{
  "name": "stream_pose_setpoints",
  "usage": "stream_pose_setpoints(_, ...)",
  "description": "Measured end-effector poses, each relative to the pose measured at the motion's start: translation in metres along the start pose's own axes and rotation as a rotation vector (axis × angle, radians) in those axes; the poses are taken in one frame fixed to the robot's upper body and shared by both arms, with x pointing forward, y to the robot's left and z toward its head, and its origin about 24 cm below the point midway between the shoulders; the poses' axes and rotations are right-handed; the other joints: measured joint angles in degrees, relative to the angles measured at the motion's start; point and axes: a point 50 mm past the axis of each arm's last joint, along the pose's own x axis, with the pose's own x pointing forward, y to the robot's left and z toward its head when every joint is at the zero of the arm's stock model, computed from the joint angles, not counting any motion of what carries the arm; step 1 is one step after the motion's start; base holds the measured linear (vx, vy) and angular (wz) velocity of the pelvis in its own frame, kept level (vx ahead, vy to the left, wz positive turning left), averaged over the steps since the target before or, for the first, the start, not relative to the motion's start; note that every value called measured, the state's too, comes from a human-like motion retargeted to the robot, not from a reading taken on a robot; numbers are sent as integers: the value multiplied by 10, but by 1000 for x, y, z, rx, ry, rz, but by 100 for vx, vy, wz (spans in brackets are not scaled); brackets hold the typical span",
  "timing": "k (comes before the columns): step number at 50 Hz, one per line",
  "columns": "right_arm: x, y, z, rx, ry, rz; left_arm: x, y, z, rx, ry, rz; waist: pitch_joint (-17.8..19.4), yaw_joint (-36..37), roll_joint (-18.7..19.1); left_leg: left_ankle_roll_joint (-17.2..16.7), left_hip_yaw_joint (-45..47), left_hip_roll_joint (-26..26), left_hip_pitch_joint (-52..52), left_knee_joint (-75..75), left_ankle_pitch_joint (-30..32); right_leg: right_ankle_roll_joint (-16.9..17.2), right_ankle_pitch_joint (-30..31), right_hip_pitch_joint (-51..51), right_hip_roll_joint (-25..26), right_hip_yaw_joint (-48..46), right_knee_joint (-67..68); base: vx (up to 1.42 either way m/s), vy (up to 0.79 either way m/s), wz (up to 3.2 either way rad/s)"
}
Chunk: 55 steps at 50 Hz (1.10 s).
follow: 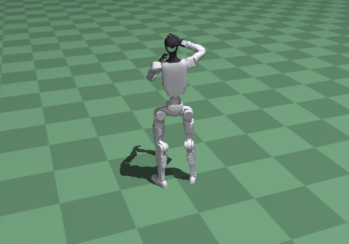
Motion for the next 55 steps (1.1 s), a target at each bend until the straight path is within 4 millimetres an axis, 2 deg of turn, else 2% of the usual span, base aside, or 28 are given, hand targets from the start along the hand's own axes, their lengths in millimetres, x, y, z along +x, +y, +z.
stream_pose_setpoints(8, -14, 1, -5, 62, 79, -60, -3, -1, 7, -31, -43, 44, 5, 1, 1, 0, 4, 2, -4, 0, 1, 0, 5, -2, 4, 3, -9, 0, 0, 0)
stream_pose_setpoints(15, -50, 11, -3, 300, 274, -138, -12, 2, 30, -113, -163, 107, 18, 5, 1, 1, 7, 3, -14, -1, 5, 0, 12, -12, 8, 8, -16, 0, 0, 0)
stream_pose_setpoints(23, -102, 46, 25, 792, 585, -138, -19, 15, 64, -169, -299, 121, 41, 5, -4, 3, 14, 3, -38, -5, 13, 0, 23, -41, 10, 15, -16, 0, 0, 0)
stream_pose_setpoints(31, -148, 82, 61, 1152, 898, -94, -4, 55, 112, -234, -446, 197, 65, -4, -3, 0, 25, 0, -65, -14, 26, 0, 42, -75, 13, 25, -26, -5, 3, -14)
stream_pose_setpoints(35, -159, 94, 74, 1258, 982, -32, 16, 89, 130, -317, -441, 226, 82, -14, -2, -1, 32, -4, -73, -19, 33, 0, 53, -86, 12, 31, -34, -6, 6, -18)
stream_pose_setpoints(38, -161, 99, 81, 1301, 995, 20, 31, 124, 137, -380, -402, 293, 94, -24, -2, 0, 39, -8, -76, -22, 37, 0, 61, -92, 11, 39, -40, -5, 6, -25)
stream_pose_setpoints(41, -160, 100, 84, 1318, 986, 44, 41, 168, 141, -392, -361, 429, 105, -36, -1, 1, 49, -10, -77, -23, 39, 0, 70, -97, 11, 48, -45, -5, 6, -32)
stream_pose_setpoints(44, -157, 98, 84, 1321, 976, 38, 41, 222, 148, -343, -324, 635, 115, -49, -1, 3, 60, -11, -77, -24, 41, 0, 78, -102, 14, 59, -48, -4, 5, -37)
stream_pose_setpoints(47, -155, 96, 81, 1316, 972, 21, 28, 277, 159, -271, -283, 880, 124, -63, -2, 4, 73, -10, -76, -23, 42, 0, 85, -108, 18, 72, -51, -4, 4, -41)
stream_pose_setpoints(50, -155, 96, 78, 1308, 971, 18, 4, 327, 172, -233, -235, 1114, 133, -75, -2, 6, 85, -7, -74, -21, 43, 0, 93, -113, 24, 84, -52, -4, 3, -42)
stream_pose_setpoints(53, -156, 96, 75, 1295, 973, 33, -23, 362, 186, -238, -194, 1281, 141, -86, -3, 6, 98, -3, -73, -19, 43, 0, 101, -118, 30, 96, -53, -3, 2, -39)
stream_pose_setpoints(55, -159, 97, 72, 1287, 980, 43, -38, 377, 195, -239, -178, 1342, 146, -91, -4, 6, 105, -1, -72, -17, 42, 0, 106, -121, 34, 103, -53, -2, 2, -33)
